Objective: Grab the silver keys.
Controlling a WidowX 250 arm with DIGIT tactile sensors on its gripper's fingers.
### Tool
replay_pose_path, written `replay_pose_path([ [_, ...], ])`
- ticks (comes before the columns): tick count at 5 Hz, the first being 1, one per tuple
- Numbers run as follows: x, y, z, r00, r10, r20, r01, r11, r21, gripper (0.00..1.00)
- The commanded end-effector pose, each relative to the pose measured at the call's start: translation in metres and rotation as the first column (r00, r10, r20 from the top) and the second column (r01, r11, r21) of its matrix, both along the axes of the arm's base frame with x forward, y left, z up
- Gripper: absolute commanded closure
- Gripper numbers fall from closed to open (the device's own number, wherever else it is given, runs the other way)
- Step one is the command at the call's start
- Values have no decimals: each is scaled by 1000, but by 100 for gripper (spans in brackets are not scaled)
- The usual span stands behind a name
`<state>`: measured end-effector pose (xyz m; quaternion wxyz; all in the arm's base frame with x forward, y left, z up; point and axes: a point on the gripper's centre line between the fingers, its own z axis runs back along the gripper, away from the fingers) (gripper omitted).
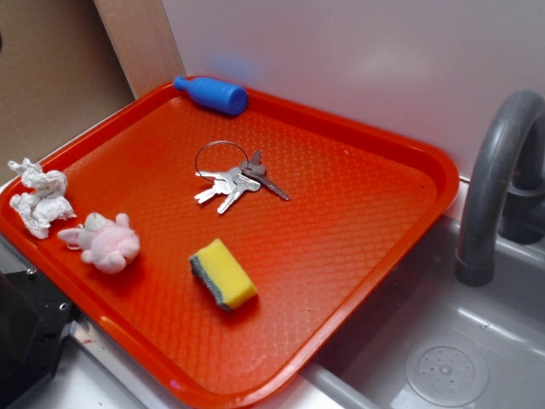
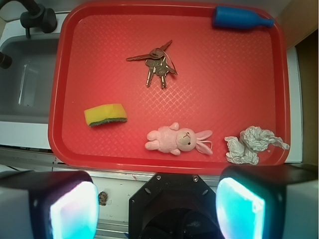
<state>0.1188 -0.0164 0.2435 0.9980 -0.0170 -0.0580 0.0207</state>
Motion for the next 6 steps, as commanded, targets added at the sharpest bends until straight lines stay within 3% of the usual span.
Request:
replay_pose_path([
  [1,0,0,0,1000,0,0,0,1000,0,0],
  [2,50,36,-35,993,-120,-5,120,993,-20,0],
  [3,99,53,-62,975,-222,31,220,974,50,0],
  [4,121,74,-82,964,-262,34,259,962,85,0],
  [6,136,40,-116,934,-358,2,357,932,63,0],
])
